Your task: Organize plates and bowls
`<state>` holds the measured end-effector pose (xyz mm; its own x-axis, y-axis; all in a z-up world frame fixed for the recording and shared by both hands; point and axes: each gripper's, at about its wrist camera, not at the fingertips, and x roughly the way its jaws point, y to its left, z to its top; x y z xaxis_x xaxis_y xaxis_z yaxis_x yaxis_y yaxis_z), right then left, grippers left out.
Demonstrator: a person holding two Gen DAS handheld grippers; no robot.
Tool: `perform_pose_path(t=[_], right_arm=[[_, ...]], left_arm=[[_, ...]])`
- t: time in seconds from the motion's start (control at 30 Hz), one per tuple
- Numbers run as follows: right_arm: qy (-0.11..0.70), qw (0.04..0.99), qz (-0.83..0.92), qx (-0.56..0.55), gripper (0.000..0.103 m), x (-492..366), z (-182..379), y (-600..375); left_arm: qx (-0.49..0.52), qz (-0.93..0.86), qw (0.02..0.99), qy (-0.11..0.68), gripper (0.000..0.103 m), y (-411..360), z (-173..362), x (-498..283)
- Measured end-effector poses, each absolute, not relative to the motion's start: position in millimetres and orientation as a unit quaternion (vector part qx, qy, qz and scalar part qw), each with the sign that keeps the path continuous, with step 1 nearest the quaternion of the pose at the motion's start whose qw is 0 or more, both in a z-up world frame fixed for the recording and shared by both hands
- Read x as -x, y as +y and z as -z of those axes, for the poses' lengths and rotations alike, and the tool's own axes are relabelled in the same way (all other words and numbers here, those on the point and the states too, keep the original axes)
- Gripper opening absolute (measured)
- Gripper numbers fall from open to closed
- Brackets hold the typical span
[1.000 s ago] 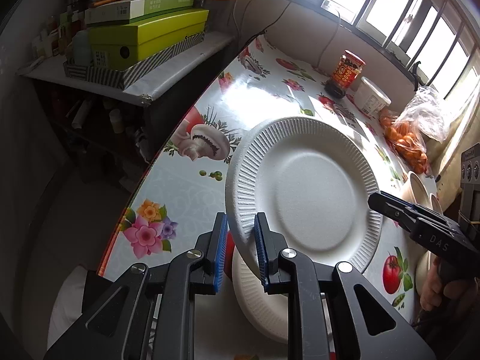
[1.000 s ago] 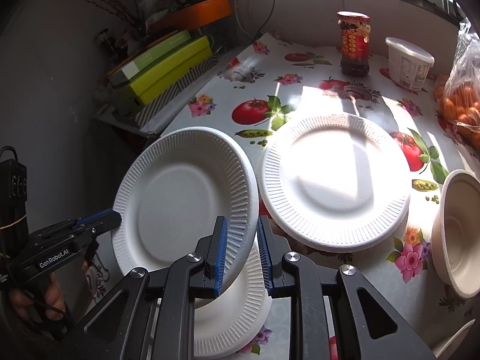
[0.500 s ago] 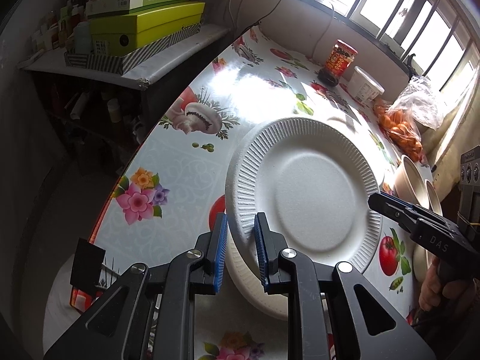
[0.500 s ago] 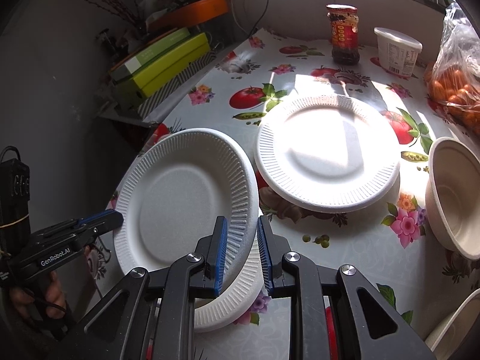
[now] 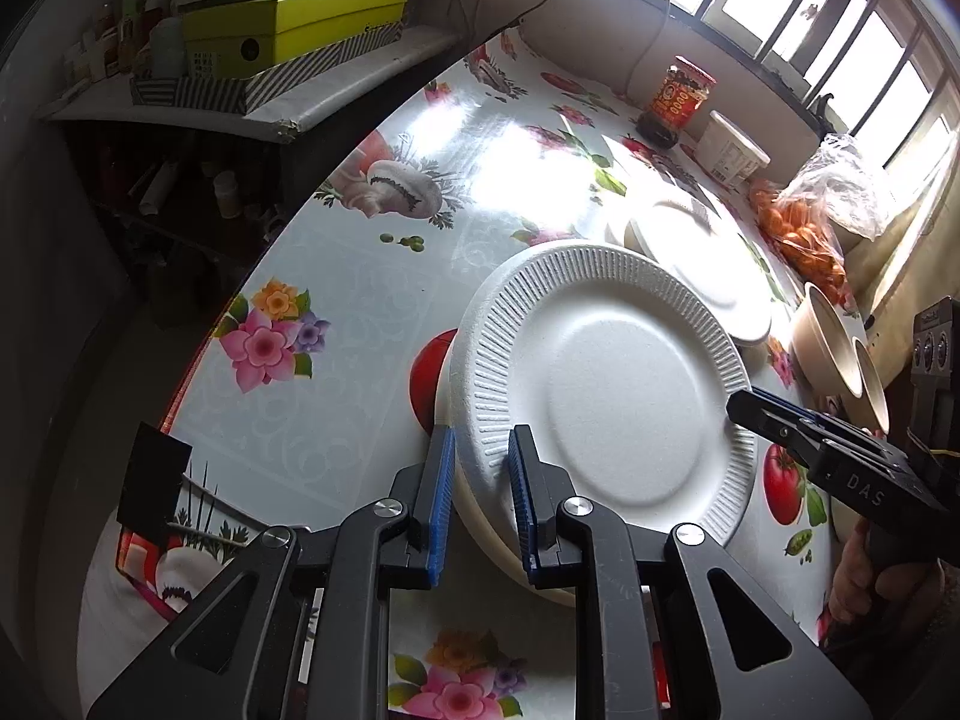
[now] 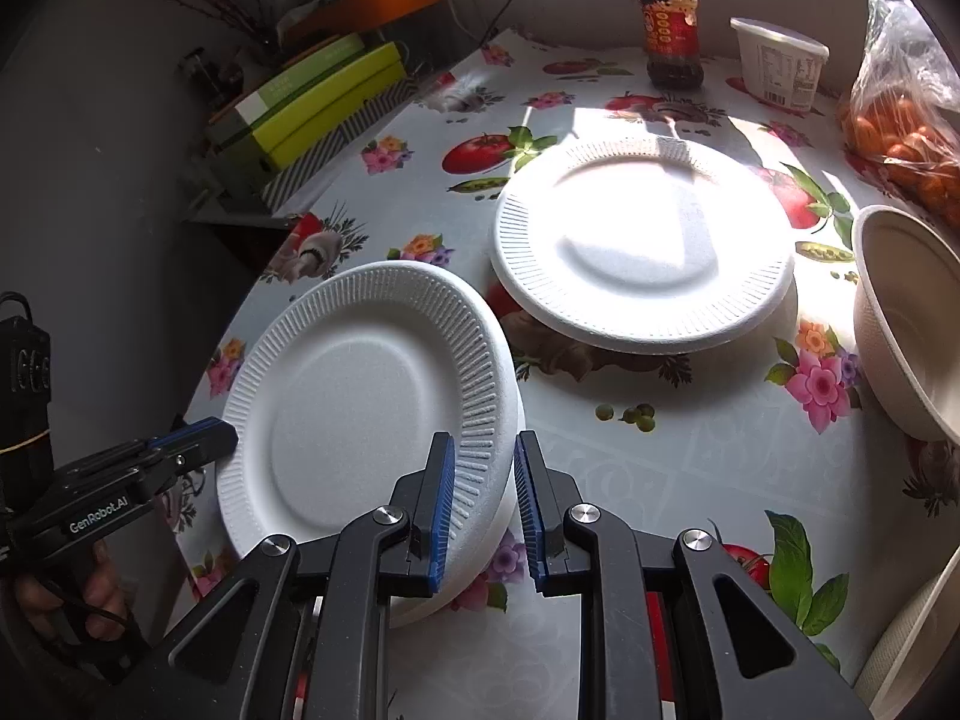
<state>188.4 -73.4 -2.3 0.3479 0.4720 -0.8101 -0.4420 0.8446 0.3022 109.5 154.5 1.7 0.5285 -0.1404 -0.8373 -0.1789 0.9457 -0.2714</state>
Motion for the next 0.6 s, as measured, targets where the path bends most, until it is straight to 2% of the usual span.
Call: perform_pose_path(t=[0.6], right_arm=[[0.502, 0.822, -0.270, -0.002, 0.020, -185.4, 11.6, -69.1]], left_arm=[[0.160, -0.015, 0.854, 0.494, 0.019, 153.5, 6.5, -106.9]])
